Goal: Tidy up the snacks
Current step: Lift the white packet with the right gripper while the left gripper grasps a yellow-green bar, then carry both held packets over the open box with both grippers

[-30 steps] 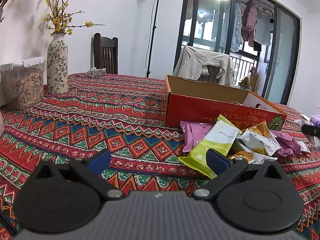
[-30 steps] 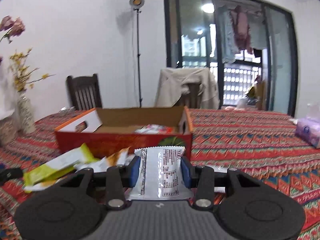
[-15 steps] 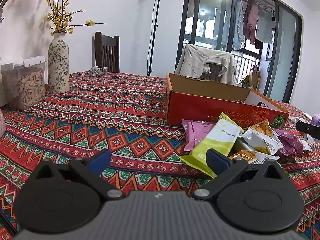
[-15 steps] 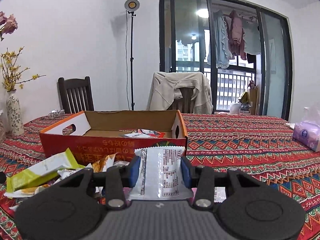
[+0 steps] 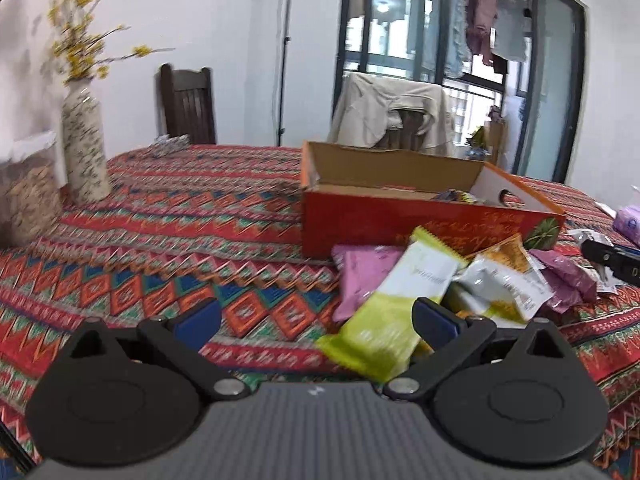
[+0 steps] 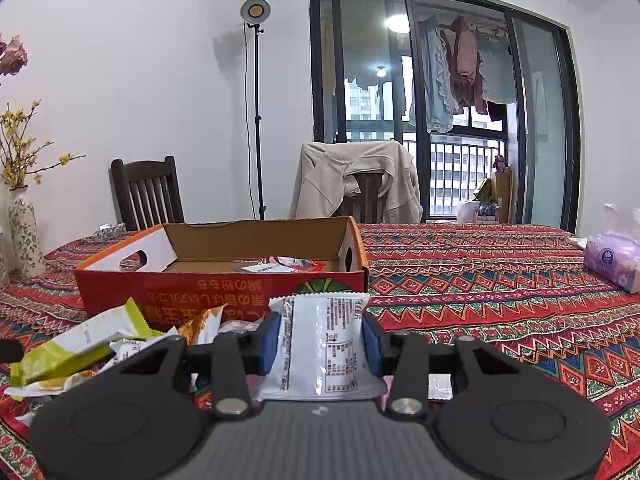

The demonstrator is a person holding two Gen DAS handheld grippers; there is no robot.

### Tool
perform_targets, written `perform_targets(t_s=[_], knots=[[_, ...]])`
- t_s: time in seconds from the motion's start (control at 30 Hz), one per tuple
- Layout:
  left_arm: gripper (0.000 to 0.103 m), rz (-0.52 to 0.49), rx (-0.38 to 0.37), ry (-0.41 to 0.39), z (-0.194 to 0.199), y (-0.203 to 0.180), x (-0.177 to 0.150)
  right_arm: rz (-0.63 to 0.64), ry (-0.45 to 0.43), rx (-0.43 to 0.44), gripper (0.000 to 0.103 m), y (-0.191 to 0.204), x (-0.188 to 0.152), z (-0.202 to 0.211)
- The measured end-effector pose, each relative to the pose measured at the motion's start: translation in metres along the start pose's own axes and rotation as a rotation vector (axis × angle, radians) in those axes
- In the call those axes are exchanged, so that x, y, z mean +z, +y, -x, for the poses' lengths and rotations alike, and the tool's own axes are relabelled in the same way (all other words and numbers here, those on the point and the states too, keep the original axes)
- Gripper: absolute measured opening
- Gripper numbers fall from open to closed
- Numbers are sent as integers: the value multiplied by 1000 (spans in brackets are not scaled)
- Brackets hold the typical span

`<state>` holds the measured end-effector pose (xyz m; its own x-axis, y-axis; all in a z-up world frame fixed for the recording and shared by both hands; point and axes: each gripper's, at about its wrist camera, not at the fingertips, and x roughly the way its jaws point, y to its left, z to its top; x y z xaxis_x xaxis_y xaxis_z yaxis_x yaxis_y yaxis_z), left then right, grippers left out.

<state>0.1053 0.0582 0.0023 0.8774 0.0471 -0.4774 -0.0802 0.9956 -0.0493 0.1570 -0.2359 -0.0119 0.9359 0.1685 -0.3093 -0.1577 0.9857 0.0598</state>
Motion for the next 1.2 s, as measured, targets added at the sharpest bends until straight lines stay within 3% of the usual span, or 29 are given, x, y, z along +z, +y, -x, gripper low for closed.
perform_targets(t_s=[0.33, 0.7, 0.77, 0.9, 1.2], knots=[[103, -136, -18, 65, -37, -44, 16, -16, -1, 11, 42, -3, 0, 1], [65, -130, -73, 133, -59, -54, 15, -27, -5, 20, 42, -5, 0, 2], [62, -124, -78, 136, -58, -53, 12, -28, -6, 22, 42, -5, 0, 2], [42, -101, -87, 127, -53, -47, 11, -29, -7, 24, 42, -6, 0, 3], [39, -72, -70, 92, -37, -39, 10, -31, -12, 26, 42, -5, 0, 4]])
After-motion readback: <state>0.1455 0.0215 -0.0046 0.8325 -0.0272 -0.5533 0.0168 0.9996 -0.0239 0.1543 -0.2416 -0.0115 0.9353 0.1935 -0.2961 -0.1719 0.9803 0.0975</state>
